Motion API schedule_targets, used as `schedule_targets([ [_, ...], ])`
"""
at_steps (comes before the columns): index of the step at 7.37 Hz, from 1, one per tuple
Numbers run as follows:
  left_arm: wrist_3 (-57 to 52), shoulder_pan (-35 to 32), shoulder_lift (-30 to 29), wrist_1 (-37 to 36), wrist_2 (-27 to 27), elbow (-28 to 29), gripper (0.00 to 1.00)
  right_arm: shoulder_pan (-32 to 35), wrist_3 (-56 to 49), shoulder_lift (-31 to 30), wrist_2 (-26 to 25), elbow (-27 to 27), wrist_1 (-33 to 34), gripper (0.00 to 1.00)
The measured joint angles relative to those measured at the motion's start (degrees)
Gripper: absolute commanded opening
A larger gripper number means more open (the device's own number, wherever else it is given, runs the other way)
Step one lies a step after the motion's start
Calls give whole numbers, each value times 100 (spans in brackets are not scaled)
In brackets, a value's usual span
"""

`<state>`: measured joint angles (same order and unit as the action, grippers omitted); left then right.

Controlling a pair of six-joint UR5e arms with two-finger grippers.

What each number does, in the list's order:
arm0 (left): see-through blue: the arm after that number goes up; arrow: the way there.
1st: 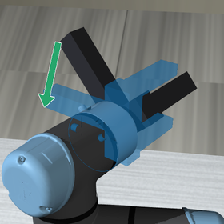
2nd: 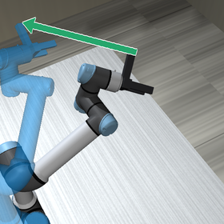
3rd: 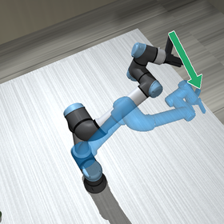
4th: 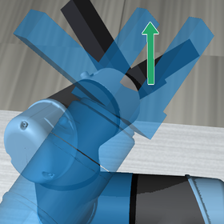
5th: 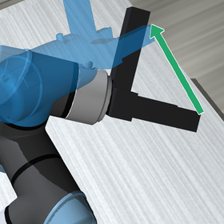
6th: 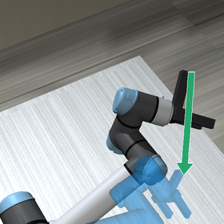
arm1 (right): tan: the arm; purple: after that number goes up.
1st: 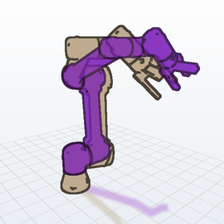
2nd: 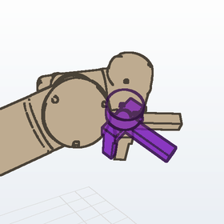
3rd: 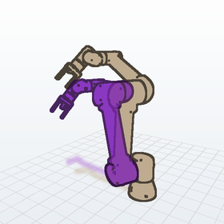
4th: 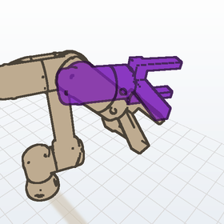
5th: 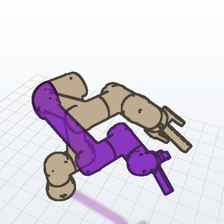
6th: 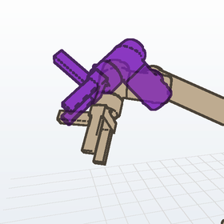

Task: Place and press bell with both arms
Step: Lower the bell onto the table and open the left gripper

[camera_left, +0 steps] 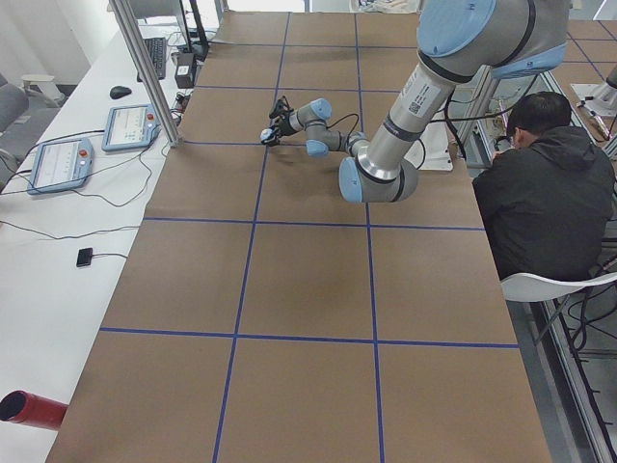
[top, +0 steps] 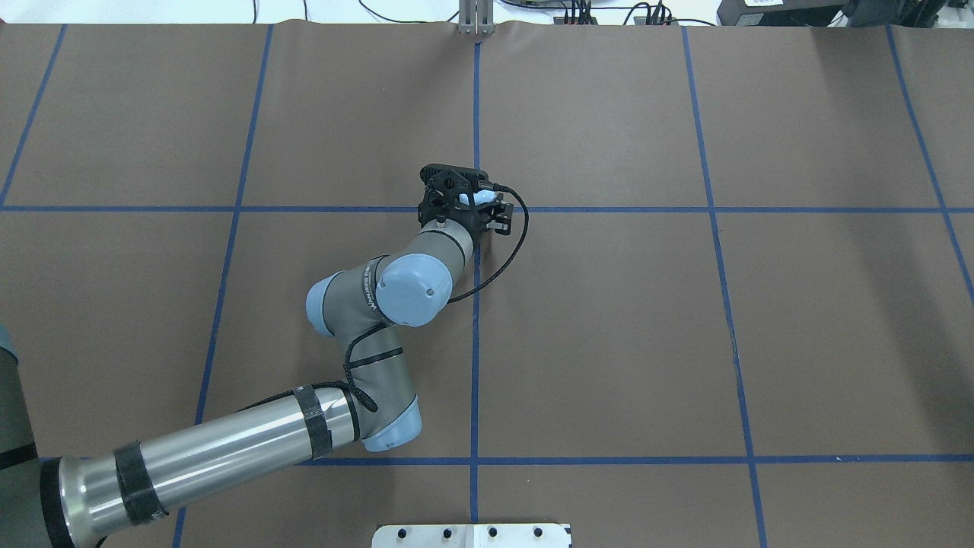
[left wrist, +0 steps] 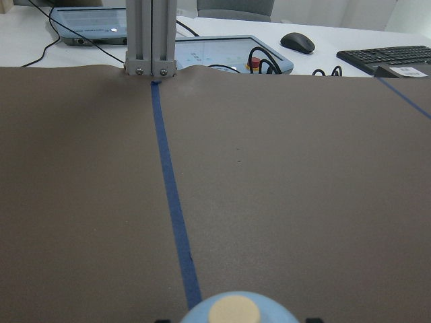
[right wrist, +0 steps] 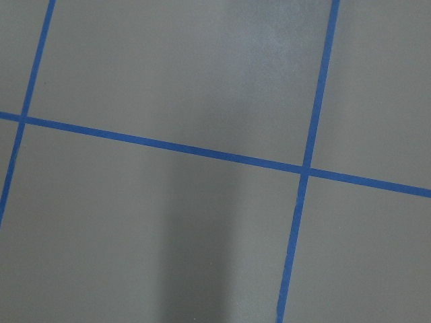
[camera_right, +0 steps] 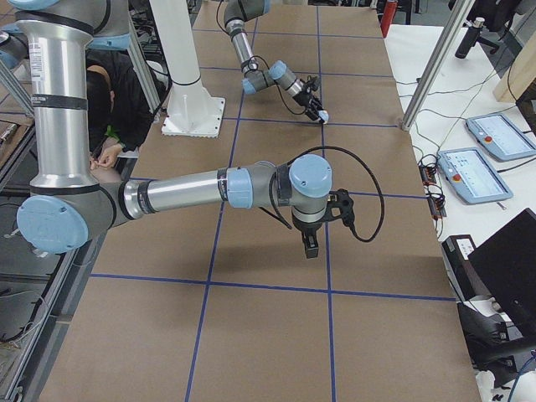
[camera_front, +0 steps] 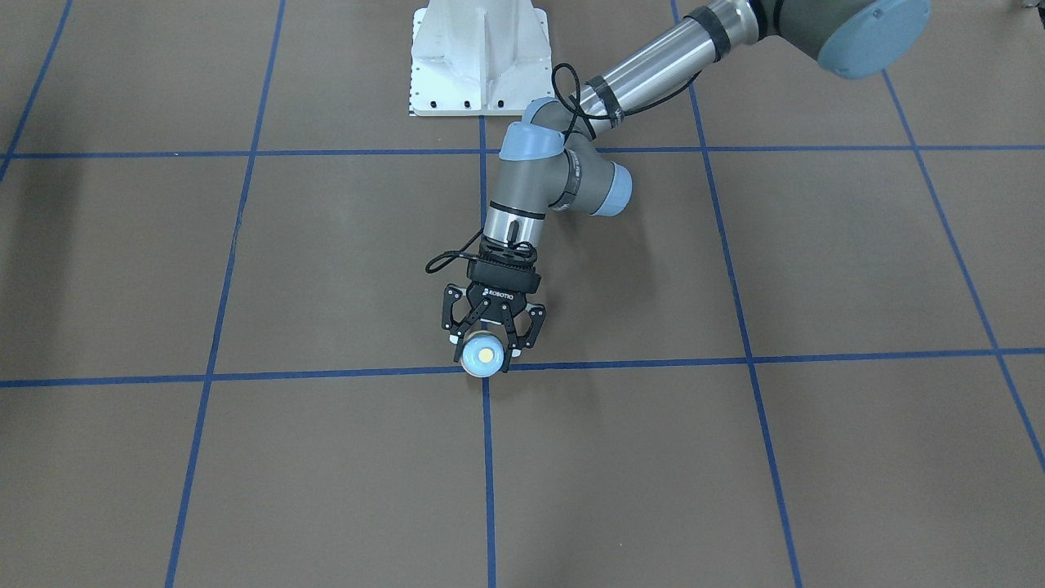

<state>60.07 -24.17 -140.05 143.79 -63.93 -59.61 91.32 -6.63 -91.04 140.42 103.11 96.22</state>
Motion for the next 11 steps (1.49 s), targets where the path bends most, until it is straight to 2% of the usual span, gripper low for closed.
schedule_targets([
  [2, -3, 3, -10, 0, -10, 58, 2, 0, 0, -2, -5, -1, -6, 100],
  [3, -4, 6, -12, 0, -15, 71, 18, 0, 1, -2, -5, -2, -7, 100],
  [4, -4, 11, -13, 0, -19, 93, 38, 0, 3, -2, -8, -1, -7, 100],
  [5, -2, 14, -13, -2, -22, 119, 64, 0, 3, -2, -11, -1, -7, 100],
  [6, 2, 23, -25, -5, -22, 126, 69, 0, 3, -2, -13, 3, -7, 100],
  [7, 4, 35, -55, -7, -23, 124, 79, 0, 6, -2, -13, 6, -7, 100],
  [8, 4, 40, -87, -8, -23, 117, 99, 0, 20, -2, -11, 9, -7, 100],
  [11, 5, 40, -109, -8, -17, 89, 99, 0, 50, -11, -24, 10, -7, 100],
])
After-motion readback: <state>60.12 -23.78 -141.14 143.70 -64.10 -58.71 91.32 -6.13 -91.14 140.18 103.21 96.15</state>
